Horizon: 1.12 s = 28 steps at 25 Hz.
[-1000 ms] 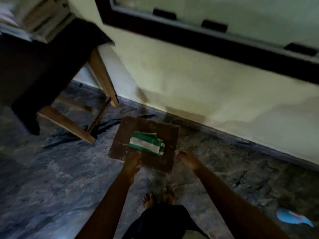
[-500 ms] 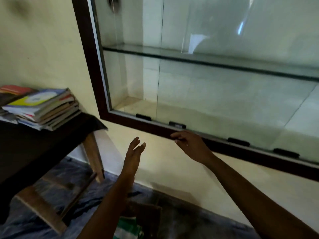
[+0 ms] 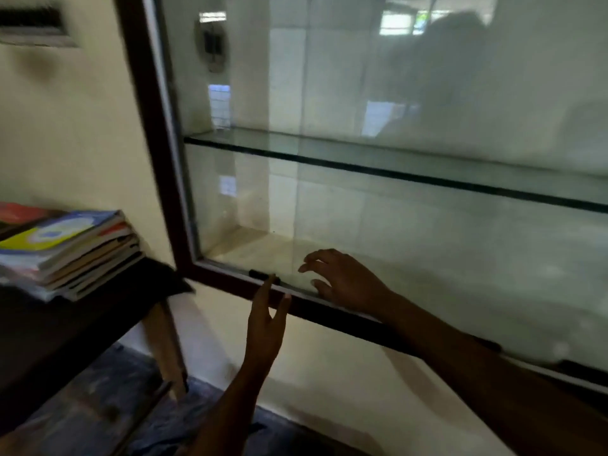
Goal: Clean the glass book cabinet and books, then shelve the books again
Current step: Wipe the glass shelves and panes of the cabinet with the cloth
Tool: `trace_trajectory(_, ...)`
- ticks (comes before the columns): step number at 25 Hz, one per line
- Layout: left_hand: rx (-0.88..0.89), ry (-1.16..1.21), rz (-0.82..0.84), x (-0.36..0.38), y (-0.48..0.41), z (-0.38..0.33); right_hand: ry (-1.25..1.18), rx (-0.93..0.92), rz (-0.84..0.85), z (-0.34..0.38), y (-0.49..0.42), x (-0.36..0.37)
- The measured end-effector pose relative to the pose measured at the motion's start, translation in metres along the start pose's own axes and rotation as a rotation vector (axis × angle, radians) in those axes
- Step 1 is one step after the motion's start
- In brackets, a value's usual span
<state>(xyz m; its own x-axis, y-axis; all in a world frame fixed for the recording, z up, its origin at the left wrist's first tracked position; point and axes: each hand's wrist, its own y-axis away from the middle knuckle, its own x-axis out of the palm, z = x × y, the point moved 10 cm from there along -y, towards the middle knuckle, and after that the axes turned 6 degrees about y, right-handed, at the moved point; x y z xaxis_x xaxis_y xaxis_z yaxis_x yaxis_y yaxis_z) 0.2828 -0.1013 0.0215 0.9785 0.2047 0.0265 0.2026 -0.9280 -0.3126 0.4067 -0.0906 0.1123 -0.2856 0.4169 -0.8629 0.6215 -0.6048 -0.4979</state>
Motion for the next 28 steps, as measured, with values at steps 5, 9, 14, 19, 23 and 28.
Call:
trace_trajectory(5,0.577,-0.268,0.513,0.138,0.037,-0.066,-0.071,0.621,-0.402,-0.065,0.138,-0.082)
trace_trajectory(9,1.134,-0.412,0.771,0.254,0.093,-0.135,0.133,0.968,-0.818,-0.091,0.261,-0.172)
trace_trajectory(14,1.737,-0.718,0.817,0.37,0.138,-0.178,0.069,1.279,-1.118,-0.141,0.344,-0.183)
trace_trajectory(19,2.015,-0.87,0.715,0.468,0.161,-0.207,0.026,1.469,-1.407,-0.215,0.401,-0.166)
trace_trajectory(23,2.06,-0.971,0.605,0.519,0.169,-0.204,0.256,1.535,-1.402,-0.249,0.412,-0.16)
trace_trajectory(28,2.165,-1.043,0.454,0.527,0.17,-0.193,0.412,1.559,-1.43,-0.252,0.412,-0.157)
